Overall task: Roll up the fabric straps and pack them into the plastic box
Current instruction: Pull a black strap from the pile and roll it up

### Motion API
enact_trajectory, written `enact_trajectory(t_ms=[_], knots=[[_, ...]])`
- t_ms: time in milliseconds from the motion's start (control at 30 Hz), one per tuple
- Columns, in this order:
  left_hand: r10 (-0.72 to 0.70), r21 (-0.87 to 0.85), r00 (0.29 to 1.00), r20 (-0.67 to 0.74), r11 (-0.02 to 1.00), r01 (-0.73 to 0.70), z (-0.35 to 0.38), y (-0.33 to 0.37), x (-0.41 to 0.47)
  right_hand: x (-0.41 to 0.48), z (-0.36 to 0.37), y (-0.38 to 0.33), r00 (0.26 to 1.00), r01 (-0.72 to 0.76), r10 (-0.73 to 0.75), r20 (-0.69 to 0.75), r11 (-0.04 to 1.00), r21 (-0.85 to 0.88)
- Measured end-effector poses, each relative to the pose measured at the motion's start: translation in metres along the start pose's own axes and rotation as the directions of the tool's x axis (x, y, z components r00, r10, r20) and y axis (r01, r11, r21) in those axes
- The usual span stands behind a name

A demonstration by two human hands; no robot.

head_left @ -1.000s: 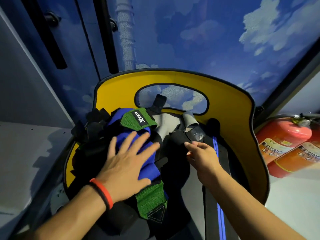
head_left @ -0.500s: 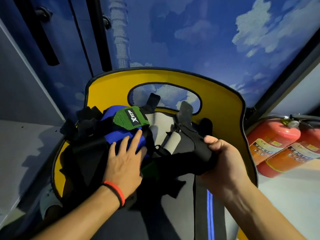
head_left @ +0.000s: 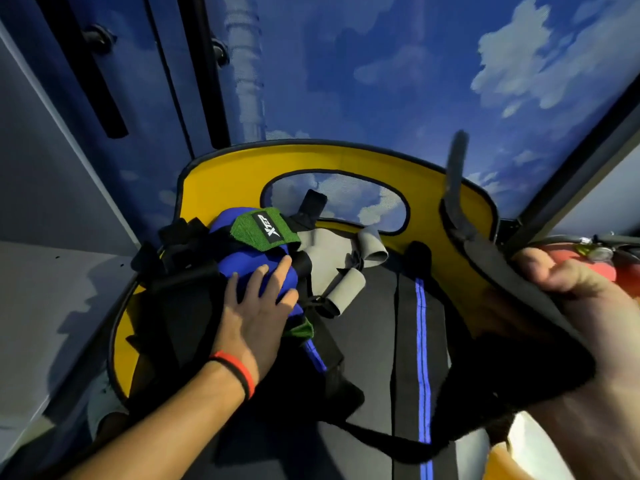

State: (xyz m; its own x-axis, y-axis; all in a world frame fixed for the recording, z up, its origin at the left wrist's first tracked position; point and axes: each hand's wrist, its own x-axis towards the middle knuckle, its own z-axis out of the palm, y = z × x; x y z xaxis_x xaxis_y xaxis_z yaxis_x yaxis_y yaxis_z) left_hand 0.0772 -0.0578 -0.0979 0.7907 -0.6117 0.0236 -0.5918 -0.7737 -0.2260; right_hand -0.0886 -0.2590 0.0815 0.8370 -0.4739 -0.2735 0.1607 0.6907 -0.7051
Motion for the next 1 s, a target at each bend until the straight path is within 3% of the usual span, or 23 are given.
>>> enact_trajectory(t_ms=[100,167,200,233,267,300,333,367,400,500,600,833,1000], knots=[[0.093,-0.103,0.992,0.086,0.991,-0.084,-0.017,-0.003,-0.007,0.014,-0.008,0.018,0.999,-0.034,0.035,-0.023,0.999,0.036],[0.147,-0.353,0.986,0.082,0.929,-0.109,-0.035,-0.003,-0.012,0.026,-0.016,0.038,0.994,-0.096,0.098,-0.044,0.994,0.058],[0.149,-0.548,0.988,0.027,0.829,-0.110,-0.046,0.001,-0.014,0.029,-0.018,0.047,0.993,-0.112,0.115,-0.031,0.991,0.073],[0.114,-0.770,0.993,-0.029,0.631,-0.095,-0.058,0.005,-0.016,0.032,-0.018,0.056,0.992,-0.117,0.120,-0.026,0.990,0.083],[0.067,-0.942,0.997,-0.025,0.332,-0.046,-0.071,0.011,-0.018,0.034,-0.014,0.063,0.992,-0.123,0.126,-0.023,0.989,0.078],[0.060,-1.000,0.998,0.006,0.015,0.005,-0.080,0.018,-0.021,0.035,-0.012,0.071,0.991,-0.135,0.136,-0.018,0.989,0.060],[0.075,-0.973,0.997,0.033,-0.227,0.050,-0.085,0.023,-0.023,0.035,-0.008,0.078,0.988,-0.157,0.157,-0.003,0.985,0.067],[0.078,-0.928,0.996,0.045,-0.367,0.071,-0.089,0.027,-0.025,0.032,-0.002,0.082,0.982,-0.186,0.186,0.013,0.980,0.063],[0.066,-0.898,0.996,0.053,-0.434,0.077,-0.090,0.030,-0.025,0.032,0.002,0.087,0.975,-0.222,0.220,0.040,0.975,0.032],[0.008,-0.833,0.991,0.137,-0.540,0.119,-0.085,0.033,-0.022,0.037,0.001,0.105,0.955,-0.246,0.278,0.103,0.936,-0.250],[-0.081,-0.898,0.987,0.139,-0.430,0.091,-0.081,0.028,-0.016,0.042,-0.002,0.117,0.961,-0.148,0.247,0.127,0.843,-0.517],[-0.248,-0.972,0.968,0.032,-0.235,-0.028,-0.075,0.009,-0.004,0.043,0.002,0.109,0.977,-0.145,0.203,0.064,0.855,-0.498],[-0.204,-0.945,0.978,0.034,-0.325,-0.035,-0.076,0.005,-0.006,0.046,-0.005,0.112,0.987,-0.141,0.162,-0.009,0.831,-0.538]])
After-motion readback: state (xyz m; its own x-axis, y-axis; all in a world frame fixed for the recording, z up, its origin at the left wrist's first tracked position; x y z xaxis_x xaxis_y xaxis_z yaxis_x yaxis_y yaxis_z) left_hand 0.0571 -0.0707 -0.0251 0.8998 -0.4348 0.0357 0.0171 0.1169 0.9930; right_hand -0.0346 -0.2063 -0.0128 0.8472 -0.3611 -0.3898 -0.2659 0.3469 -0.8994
